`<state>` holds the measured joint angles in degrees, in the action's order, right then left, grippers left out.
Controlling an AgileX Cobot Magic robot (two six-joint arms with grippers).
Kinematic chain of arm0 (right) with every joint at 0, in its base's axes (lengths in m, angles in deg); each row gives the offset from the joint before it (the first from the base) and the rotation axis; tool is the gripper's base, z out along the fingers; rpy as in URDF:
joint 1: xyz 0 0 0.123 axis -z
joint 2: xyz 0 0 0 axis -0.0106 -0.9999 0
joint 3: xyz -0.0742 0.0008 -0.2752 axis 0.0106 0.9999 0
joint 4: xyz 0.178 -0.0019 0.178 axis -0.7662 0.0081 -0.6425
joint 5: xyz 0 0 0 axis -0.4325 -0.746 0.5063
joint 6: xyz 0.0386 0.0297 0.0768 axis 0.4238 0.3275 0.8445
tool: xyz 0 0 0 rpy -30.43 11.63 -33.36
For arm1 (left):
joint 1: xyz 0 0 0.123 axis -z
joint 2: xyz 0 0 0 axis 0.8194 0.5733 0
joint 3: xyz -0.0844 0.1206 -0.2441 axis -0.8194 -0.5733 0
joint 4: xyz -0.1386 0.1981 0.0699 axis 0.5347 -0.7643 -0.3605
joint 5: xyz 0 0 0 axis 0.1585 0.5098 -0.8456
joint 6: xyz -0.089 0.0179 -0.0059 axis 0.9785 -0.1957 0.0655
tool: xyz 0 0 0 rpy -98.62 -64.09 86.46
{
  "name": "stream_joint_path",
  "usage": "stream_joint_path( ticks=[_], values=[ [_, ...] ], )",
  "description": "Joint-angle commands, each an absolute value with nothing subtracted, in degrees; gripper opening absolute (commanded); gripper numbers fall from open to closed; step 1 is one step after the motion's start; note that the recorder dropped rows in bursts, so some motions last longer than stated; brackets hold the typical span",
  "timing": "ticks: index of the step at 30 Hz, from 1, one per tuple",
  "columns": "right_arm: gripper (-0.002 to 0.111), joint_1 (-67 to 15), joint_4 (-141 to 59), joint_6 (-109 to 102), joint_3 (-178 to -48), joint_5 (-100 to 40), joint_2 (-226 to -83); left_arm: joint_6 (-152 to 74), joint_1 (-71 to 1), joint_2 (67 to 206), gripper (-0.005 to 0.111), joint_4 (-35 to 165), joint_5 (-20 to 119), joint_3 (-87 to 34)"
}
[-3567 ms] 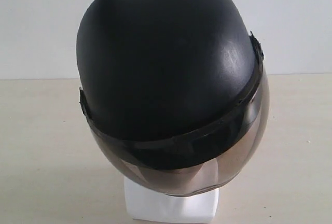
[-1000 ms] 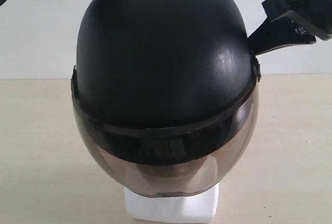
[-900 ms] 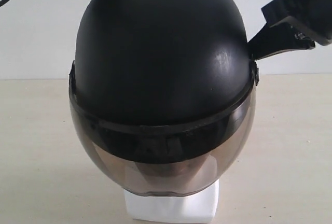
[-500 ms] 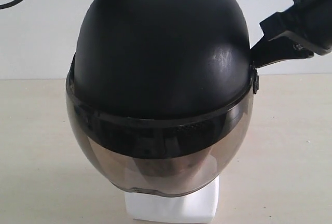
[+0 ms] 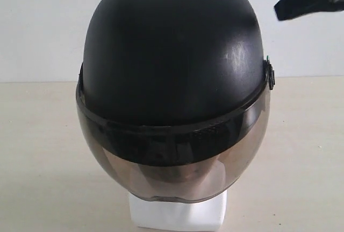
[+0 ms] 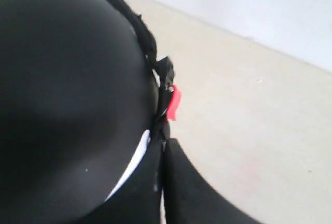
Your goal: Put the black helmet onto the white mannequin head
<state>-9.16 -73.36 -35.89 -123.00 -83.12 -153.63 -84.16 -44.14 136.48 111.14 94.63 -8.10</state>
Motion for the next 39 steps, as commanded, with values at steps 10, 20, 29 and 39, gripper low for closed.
stream_joint_path(
  ticks=[10,20,29,39],
  values=[
    [0.0,-9.2,-71.0,-34.5,-99.1,-73.3,-123.1,-67.4,-46.9,116.3,0.004,89.8,105.8,-18.5],
    [0.0,-9.2,-77.1,-27.2,-92.9,-81.0,-107.0,-67.4,-46.9,112.3,0.004,90.1,106.0,-19.6],
    [0.0,-6.7,-75.7,-21.9,-92.1,-78.1,-99.1,-67.4,-46.9,112.2,0.004,90.0,106.0,-19.6],
    [0.0,8.5,-73.2,-24.2,-76.3,-70.9,-82.7,-67.4,-46.9,112.2,0.004,90.0,106.0,-19.6]
  ],
)
